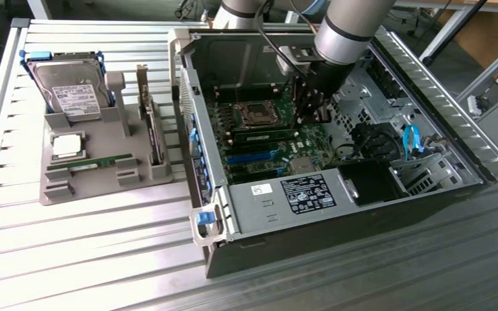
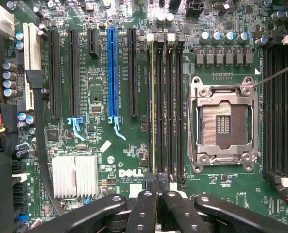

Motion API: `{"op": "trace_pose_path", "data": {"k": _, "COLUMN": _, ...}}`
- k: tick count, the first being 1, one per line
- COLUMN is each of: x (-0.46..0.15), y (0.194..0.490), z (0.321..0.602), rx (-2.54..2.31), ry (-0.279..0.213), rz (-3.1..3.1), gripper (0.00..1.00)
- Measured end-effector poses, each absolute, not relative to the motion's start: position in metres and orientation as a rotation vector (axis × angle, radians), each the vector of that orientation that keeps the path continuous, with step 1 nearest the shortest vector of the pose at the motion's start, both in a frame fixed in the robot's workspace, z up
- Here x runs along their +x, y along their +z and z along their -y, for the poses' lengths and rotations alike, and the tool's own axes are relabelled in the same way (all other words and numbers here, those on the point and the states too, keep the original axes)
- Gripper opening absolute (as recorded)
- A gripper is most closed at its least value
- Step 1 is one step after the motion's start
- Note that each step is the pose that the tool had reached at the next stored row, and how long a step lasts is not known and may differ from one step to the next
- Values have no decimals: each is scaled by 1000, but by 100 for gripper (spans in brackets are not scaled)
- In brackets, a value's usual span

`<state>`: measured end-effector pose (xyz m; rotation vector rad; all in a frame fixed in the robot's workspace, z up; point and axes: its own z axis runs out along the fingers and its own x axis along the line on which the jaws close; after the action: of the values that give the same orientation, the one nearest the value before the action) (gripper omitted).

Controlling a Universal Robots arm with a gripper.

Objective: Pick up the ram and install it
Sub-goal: 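Press down the ram until it locks into place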

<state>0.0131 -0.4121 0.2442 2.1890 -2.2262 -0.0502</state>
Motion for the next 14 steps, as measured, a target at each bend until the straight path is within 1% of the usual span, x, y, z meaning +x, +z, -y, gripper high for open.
{"op": "trace_pose_path", "data": {"k": 12, "x": 17, "y": 229, "z": 412, "rx": 2184, "ry": -58, "rz": 2222, "gripper": 9}}
{"op": "trace_pose_path", "data": {"k": 14, "x": 17, "y": 238, "z": 412, "rx": 2186, "ry": -62, "rz": 2224, "gripper": 9}}
